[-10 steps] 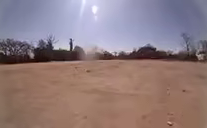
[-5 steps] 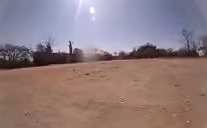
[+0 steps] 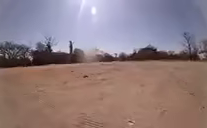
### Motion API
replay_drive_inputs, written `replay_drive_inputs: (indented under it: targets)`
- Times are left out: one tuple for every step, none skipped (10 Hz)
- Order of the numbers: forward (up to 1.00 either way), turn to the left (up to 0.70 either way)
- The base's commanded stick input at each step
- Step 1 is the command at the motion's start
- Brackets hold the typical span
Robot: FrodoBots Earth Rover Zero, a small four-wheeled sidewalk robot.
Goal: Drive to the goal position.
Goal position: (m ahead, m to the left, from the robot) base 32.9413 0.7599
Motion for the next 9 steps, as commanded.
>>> replay_drive_inputs:
  targets:
    - [1.0,0.0]
    - [1.0,0.0]
    - [1.0,0.0]
    - [1.0,0.0]
    - [1.0,0.0]
    - [1.0,-0.1]
    - [1.0,-0.22]
    - [1.0,-0.2]
    - [1.0,-0.08]
